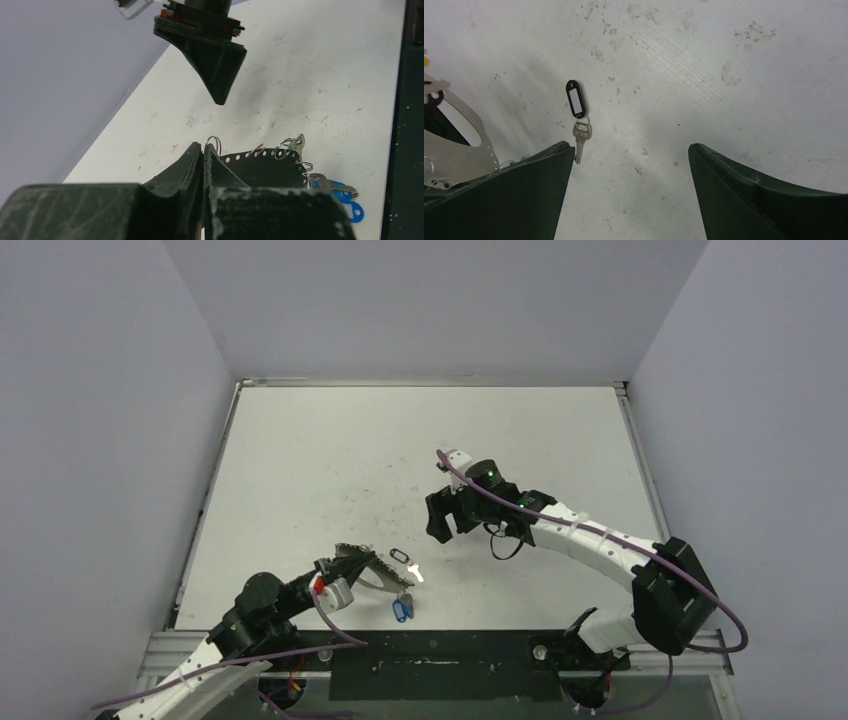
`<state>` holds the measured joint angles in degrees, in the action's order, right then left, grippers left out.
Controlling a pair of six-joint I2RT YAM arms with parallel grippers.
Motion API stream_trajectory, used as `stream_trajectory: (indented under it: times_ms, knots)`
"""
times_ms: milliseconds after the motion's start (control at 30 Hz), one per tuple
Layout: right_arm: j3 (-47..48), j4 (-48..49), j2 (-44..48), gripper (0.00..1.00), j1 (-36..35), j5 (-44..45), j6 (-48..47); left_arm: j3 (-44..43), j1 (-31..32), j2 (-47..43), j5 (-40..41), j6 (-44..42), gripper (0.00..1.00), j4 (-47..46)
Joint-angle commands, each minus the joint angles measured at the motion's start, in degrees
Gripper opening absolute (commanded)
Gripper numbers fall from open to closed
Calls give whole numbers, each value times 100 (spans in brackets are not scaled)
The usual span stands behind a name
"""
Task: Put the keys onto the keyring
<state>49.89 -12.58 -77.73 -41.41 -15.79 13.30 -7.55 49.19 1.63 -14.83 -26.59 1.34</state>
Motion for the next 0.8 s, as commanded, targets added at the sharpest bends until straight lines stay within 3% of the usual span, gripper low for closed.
stream_trajectory:
  times_ms: [0, 267, 433, 767]
  knots:
    - [564, -479, -478, 84, -338, 120, 14, -792, 25, -44, 888, 183, 0, 1163]
    - [759, -384, -1344, 58, -792, -106, 195, -1315, 25, -114, 1142, 94, 0, 2181]
    - [975, -363, -1747, 55, -1002, -47, 204, -1394, 21, -119, 1095, 92, 0, 2352]
    - [1406, -1026, -2138, 50, -1959, 1818, -304, -1389, 21, -120, 1068, 93, 0, 2420]
